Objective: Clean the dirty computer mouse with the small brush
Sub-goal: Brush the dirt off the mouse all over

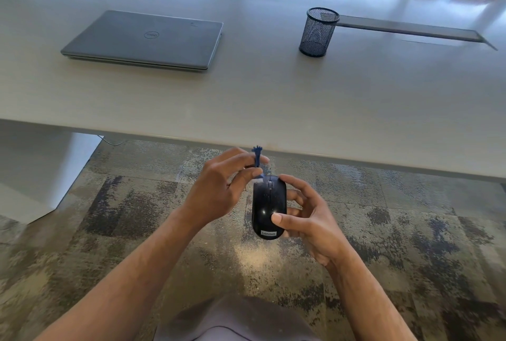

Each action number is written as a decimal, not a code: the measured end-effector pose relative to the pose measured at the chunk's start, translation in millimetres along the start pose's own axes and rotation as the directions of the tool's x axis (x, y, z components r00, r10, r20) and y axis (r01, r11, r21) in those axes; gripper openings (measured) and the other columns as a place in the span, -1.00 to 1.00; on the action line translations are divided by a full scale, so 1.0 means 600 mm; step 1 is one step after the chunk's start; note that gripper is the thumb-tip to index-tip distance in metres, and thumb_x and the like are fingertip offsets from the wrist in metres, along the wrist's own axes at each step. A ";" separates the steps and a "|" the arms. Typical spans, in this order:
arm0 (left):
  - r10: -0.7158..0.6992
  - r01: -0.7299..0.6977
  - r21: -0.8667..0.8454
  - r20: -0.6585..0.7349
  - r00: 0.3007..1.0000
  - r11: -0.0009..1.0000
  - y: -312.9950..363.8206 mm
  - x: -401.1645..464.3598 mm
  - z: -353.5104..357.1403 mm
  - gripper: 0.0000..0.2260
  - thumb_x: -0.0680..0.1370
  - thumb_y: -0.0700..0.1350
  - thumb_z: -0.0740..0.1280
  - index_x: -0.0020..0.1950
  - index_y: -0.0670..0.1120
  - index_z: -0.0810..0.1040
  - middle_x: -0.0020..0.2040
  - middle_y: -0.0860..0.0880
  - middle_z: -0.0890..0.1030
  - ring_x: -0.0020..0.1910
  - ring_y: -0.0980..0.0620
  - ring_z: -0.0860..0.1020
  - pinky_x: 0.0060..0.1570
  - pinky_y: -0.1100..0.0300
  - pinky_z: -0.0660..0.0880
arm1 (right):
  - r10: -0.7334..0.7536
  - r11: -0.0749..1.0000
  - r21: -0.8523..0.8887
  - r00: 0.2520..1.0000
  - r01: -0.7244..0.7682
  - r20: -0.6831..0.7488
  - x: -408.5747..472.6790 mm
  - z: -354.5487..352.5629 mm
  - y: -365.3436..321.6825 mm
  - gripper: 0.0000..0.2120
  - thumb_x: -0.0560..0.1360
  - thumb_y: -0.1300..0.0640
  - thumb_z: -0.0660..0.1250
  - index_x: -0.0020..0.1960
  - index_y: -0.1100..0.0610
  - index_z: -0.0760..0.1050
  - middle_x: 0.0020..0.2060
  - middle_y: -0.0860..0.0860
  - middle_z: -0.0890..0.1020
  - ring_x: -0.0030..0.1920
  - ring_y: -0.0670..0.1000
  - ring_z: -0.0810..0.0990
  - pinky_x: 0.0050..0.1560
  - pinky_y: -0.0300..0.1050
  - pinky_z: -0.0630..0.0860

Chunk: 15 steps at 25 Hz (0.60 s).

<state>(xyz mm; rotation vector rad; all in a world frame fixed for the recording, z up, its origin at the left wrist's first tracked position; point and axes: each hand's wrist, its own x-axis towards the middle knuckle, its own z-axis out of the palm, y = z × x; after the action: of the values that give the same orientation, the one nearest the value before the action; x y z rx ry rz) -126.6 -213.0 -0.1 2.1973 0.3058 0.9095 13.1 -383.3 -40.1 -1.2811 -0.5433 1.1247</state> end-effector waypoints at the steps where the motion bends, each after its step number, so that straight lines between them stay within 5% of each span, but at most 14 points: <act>1: 0.003 -0.003 -0.017 -0.011 1.000 1.000 0.003 0.002 0.001 -0.79 0.56 -0.21 0.39 0.19 -0.06 0.61 0.05 0.08 0.62 0.02 0.21 0.60 0.04 0.28 0.55 | -0.001 1.000 -0.001 1.000 0.001 -0.001 0.002 0.002 0.000 -0.27 0.18 0.16 0.67 0.30 -0.17 0.58 0.18 0.07 0.68 0.03 0.25 0.72 -0.13 0.14 0.59; 5: 0.077 -0.076 -0.016 0.041 0.996 0.997 0.010 0.006 0.011 -0.80 0.57 -0.20 0.38 0.18 -0.13 0.62 0.06 0.00 0.64 0.04 0.16 0.61 0.06 0.29 0.54 | -0.005 1.000 -0.009 1.000 0.006 0.008 0.007 0.008 0.001 -0.26 0.17 0.15 0.68 0.29 -0.17 0.58 0.20 0.11 0.67 0.05 0.27 0.71 -0.03 0.28 0.55; 11: 0.050 -0.053 0.058 0.050 0.998 0.997 -0.004 0.007 0.000 -0.79 0.55 -0.26 0.39 0.18 -0.16 0.63 0.05 -0.05 0.65 0.00 0.10 0.61 0.03 0.23 0.58 | 0.009 1.000 -0.002 1.000 -0.009 0.010 0.005 0.005 0.000 -0.26 0.15 0.16 0.68 0.28 -0.17 0.59 0.20 0.11 0.66 0.01 0.23 0.72 -0.20 0.05 0.64; 15: 0.091 -0.091 0.019 0.038 0.995 0.996 0.004 0.014 0.005 -0.79 0.56 -0.24 0.39 0.19 -0.16 0.62 0.06 -0.04 0.65 0.04 0.09 0.62 0.06 0.25 0.57 | 0.000 1.000 -0.008 1.000 0.000 0.004 0.010 0.005 0.001 -0.26 0.18 0.16 0.67 0.30 -0.17 0.57 0.24 0.14 0.64 0.05 0.31 0.69 -0.12 0.14 0.56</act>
<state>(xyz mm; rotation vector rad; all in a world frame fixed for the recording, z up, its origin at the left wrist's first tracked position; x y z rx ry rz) -118.6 -212.3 4.7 2.2597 0.1995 0.9173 12.5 -376.9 -41.4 -1.2858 -0.5510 1.1257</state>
